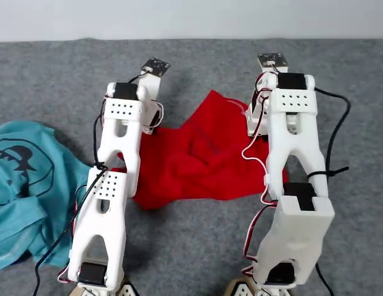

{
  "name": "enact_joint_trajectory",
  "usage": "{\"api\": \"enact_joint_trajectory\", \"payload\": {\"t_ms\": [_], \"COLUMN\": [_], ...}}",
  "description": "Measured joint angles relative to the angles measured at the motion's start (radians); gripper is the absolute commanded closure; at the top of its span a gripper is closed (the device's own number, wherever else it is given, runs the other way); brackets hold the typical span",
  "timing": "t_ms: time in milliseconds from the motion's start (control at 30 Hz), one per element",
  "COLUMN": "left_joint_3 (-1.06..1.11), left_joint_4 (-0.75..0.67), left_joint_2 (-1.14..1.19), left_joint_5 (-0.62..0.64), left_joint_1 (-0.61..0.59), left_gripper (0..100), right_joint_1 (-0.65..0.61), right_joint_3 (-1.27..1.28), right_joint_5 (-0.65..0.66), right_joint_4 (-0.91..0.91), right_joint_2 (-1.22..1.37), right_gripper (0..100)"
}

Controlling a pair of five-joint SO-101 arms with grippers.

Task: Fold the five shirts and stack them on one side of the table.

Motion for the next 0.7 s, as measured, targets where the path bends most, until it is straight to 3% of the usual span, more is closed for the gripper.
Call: {"api": "enact_joint_trajectory", "payload": {"t_ms": [367,600,700], "left_joint_3": [0.029,0.055,0.095], "left_joint_4": [0.000,0.000,0.000], "left_joint_2": [-0.011,-0.066,-0.101], "left_joint_5": [-0.008,0.029,0.106], "left_joint_1": [0.006,-0.003,-0.006], "left_gripper": [99,78,77], "right_joint_1": [0.000,0.000,0.000], "right_joint_3": [0.000,0.000,0.000], "right_joint_5": [0.000,0.000,0.000], "right_joint_4": [0.000,0.000,0.000], "right_joint_2": [0.000,0.000,0.000], "right_gripper": [99.0,99.0,99.0]}}
